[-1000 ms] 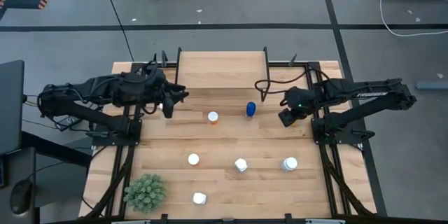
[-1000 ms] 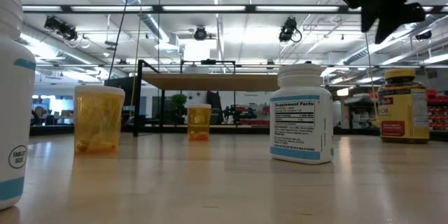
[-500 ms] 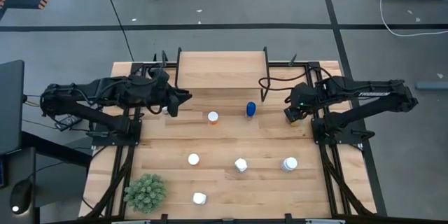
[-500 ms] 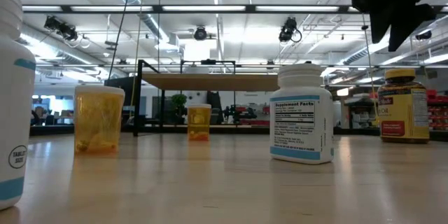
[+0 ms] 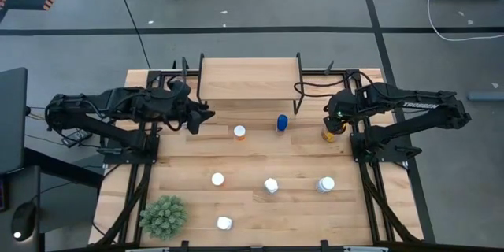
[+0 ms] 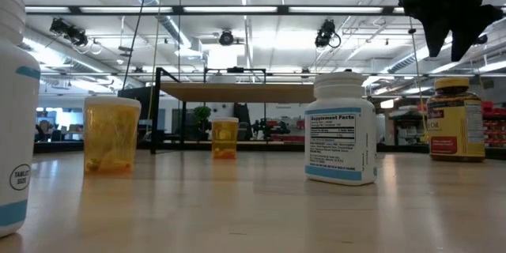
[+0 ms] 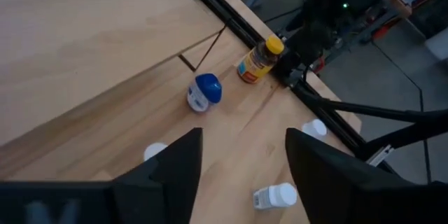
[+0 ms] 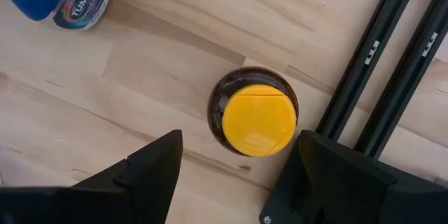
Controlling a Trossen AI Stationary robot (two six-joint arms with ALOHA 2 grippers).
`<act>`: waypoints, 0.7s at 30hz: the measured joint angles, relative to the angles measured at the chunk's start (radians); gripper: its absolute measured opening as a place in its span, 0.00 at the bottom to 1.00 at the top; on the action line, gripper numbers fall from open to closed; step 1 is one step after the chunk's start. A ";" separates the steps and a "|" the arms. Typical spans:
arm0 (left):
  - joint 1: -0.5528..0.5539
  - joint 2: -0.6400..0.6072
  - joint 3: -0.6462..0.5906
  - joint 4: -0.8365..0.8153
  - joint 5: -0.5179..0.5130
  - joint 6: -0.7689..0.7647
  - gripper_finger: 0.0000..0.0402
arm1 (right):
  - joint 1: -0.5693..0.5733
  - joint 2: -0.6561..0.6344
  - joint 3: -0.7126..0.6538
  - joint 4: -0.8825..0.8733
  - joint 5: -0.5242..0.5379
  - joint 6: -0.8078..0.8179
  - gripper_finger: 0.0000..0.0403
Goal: Pick and place medicine bottles onto shelf by color
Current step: Put the pink medicine bottle on the shelf
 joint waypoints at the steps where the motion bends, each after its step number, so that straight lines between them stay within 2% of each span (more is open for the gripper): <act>1: 0.000 0.000 0.000 0.002 0.000 0.005 0.56 | 0.000 0.000 0.000 0.000 0.000 0.000 0.74; 9: 0.000 0.006 0.000 0.016 0.002 0.022 0.59 | 0.000 0.000 0.000 -0.004 0.000 0.020 0.74; 21: 0.000 0.007 0.001 -0.070 0.014 0.077 0.60 | 0.000 0.000 0.000 -0.006 -0.046 0.068 0.74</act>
